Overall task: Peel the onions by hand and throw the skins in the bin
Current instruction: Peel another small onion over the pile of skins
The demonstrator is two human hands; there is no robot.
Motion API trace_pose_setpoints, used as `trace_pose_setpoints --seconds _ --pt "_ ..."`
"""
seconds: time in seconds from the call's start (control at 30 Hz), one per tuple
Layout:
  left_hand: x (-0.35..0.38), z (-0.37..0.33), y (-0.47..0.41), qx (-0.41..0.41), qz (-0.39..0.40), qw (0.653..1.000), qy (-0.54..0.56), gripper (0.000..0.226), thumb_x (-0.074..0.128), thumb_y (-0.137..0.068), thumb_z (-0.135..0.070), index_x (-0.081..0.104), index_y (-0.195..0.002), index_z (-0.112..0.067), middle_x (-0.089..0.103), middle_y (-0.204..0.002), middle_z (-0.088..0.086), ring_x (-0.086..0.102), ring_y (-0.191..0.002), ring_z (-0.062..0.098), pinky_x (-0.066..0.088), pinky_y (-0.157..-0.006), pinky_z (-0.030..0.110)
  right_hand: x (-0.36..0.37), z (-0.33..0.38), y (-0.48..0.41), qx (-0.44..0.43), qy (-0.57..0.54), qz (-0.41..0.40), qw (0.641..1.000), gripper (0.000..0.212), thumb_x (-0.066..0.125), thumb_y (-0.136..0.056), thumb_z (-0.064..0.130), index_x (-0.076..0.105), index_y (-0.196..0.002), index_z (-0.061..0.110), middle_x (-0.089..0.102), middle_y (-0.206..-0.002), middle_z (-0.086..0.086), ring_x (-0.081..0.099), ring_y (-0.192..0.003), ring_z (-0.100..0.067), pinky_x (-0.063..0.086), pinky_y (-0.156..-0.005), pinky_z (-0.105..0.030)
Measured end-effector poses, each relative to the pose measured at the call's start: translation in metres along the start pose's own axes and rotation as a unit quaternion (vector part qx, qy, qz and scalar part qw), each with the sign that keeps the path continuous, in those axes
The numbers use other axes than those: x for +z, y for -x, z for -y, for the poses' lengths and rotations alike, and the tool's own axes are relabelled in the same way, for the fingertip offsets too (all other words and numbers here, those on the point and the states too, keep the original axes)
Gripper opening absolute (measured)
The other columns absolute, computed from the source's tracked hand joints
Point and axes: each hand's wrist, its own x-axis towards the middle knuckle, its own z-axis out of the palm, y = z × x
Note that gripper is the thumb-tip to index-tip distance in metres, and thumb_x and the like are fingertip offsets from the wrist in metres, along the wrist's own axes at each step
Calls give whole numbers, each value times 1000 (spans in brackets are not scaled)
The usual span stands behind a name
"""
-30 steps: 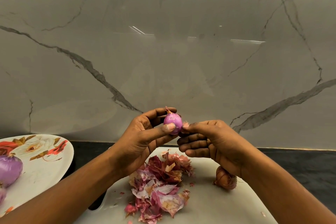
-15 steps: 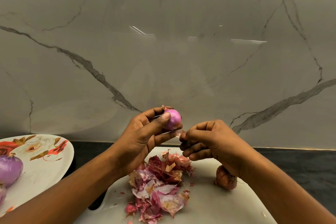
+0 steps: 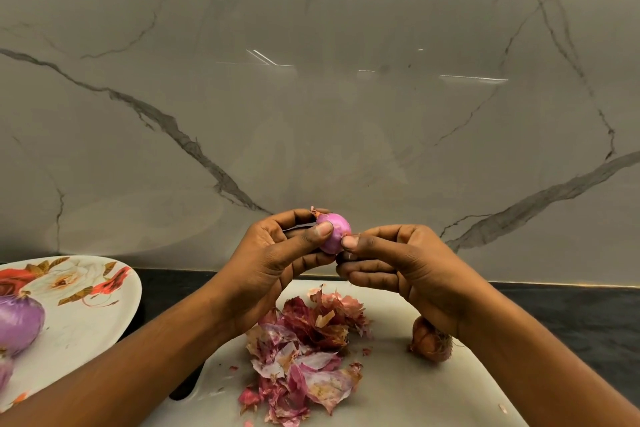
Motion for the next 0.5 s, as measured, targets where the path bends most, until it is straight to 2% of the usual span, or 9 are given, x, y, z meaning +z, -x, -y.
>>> trace_pose_setpoints --seconds 0.17,0.27,0.37,0.43,0.5 --pt "0 -2 1 1 1 1000 6 47 75 -79 -17 68 -124 -6 76 -121 16 74 -111 32 64 -90 33 0 0 0 0 -14 -9 1000 28 78 -83 6 74 -108 -8 77 -100 -29 80 -88 -32 65 -72 -27" --pt "1 -2 1 -3 4 1000 14 46 75 -79 -16 68 -123 -6 76 -121 16 75 -109 32 64 -87 31 -1 -2 -1 -5 -3 -23 1000 18 74 -87 -2 75 -105 -7 78 -97 -27 80 -87 -33 66 -73 -29" --pt "0 -2 1 -1 6 1000 12 47 76 -80 -15 67 -125 -4 75 -122 17 75 -109 32 64 -88 31 -2 -2 -1 -5 -12 -18 1000 17 72 -88 -8 75 -105 -9 77 -100 -30 80 -90 -35 66 -77 -32" --pt "0 -2 2 2 4 1000 8 48 76 -79 -16 67 -125 -4 76 -121 17 75 -109 32 63 -89 32 -2 -1 -1 -1 -24 -12 1000 20 73 -86 -6 75 -105 -10 76 -101 -31 79 -93 -37 66 -79 -33" --pt "0 -3 2 5 6 1000 3 47 76 -79 -15 67 -125 -5 76 -119 16 75 -107 32 63 -91 33 -1 1 -1 4 -35 -5 999 28 78 -82 5 75 -106 -9 76 -102 -30 79 -92 -37 67 -78 -33"
